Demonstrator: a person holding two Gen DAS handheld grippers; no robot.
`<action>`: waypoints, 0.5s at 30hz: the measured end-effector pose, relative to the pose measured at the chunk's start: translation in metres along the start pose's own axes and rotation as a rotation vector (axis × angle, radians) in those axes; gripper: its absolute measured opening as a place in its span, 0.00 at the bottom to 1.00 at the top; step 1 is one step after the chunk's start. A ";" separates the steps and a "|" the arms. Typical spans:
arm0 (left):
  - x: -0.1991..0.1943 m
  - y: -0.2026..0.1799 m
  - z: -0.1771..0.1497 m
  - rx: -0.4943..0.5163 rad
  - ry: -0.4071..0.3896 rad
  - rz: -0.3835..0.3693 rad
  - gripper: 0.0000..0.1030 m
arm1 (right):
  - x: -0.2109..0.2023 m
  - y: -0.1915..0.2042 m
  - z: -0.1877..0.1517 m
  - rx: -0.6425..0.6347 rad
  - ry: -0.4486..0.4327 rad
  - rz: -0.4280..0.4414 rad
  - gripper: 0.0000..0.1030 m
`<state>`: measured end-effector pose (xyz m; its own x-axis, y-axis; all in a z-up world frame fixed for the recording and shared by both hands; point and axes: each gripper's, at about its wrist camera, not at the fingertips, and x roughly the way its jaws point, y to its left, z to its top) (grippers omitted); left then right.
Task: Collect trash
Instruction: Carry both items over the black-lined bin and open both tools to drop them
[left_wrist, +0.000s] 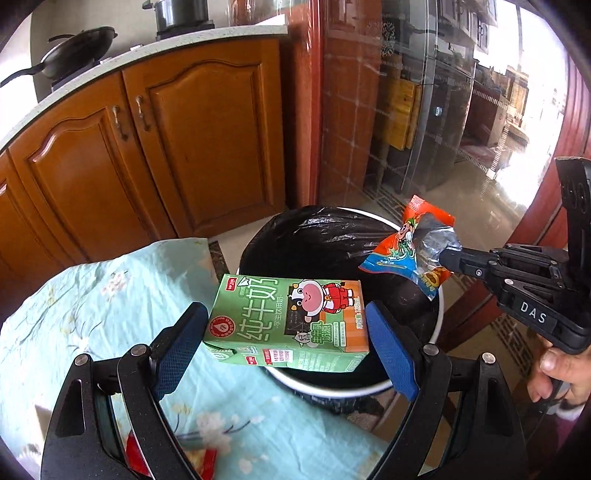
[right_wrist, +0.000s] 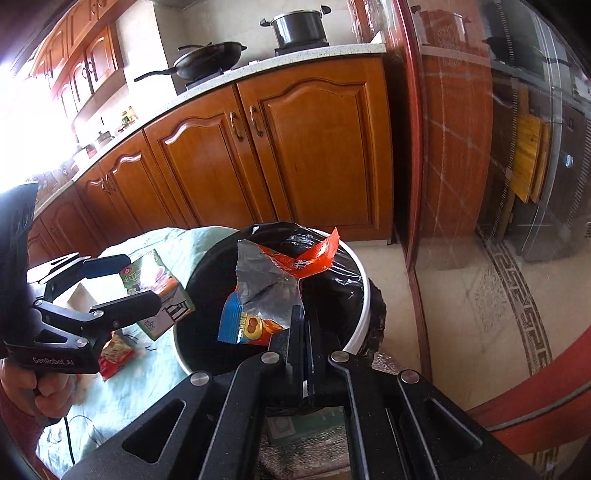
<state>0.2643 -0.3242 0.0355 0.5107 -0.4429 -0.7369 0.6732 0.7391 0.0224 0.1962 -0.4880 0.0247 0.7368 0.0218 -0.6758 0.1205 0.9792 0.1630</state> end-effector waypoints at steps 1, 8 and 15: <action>0.004 -0.001 0.002 0.003 0.006 -0.001 0.86 | 0.002 -0.002 0.002 -0.001 0.005 0.000 0.00; 0.025 -0.008 0.010 0.034 0.036 -0.005 0.86 | 0.015 -0.007 0.004 -0.004 0.030 0.004 0.01; 0.042 -0.008 0.011 0.043 0.079 -0.018 0.87 | 0.023 -0.015 0.006 0.016 0.039 0.018 0.06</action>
<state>0.2863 -0.3545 0.0122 0.4552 -0.4132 -0.7887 0.7055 0.7078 0.0363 0.2156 -0.5033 0.0109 0.7122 0.0479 -0.7004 0.1182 0.9752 0.1870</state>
